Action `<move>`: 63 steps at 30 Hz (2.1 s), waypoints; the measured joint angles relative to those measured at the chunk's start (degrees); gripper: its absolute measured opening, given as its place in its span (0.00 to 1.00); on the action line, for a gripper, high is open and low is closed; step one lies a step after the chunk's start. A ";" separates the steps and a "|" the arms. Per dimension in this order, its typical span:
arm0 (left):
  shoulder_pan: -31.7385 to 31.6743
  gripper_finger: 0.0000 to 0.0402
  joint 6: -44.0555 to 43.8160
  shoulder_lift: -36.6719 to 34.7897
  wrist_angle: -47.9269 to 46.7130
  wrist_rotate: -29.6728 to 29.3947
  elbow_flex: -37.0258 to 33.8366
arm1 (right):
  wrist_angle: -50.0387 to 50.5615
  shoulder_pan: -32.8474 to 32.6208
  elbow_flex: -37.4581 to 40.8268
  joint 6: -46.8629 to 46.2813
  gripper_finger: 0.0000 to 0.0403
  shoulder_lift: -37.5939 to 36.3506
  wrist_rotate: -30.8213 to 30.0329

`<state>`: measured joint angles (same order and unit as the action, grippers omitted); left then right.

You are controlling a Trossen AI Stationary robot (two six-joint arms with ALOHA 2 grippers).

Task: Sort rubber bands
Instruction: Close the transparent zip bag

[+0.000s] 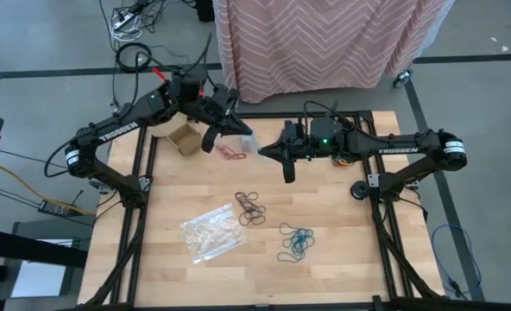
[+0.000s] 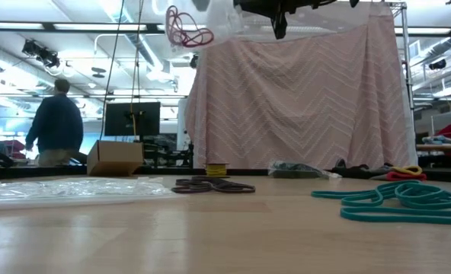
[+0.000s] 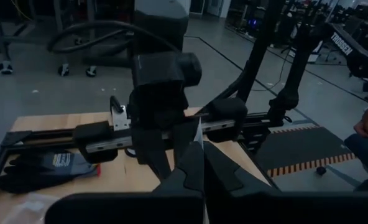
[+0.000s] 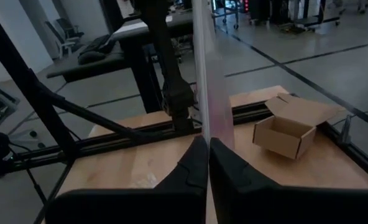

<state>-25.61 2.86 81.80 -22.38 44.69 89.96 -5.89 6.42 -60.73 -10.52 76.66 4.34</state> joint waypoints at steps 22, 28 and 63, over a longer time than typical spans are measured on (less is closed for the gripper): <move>-0.33 0.10 5.46 -0.52 -12.07 -4.45 4.81 | 5.47 2.69 0.42 -3.56 0.00 0.32 -10.07; -0.79 0.26 5.64 -0.37 -15.95 -6.35 4.74 | 15.71 8.32 0.42 -10.36 0.00 0.26 -10.35; -0.50 0.34 4.50 -1.41 -29.06 -3.98 4.52 | 26.73 27.05 21.85 -44.87 0.00 0.09 -13.44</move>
<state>-26.11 7.36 80.39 -51.45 40.71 94.48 20.84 33.46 -38.88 -55.39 76.75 -9.10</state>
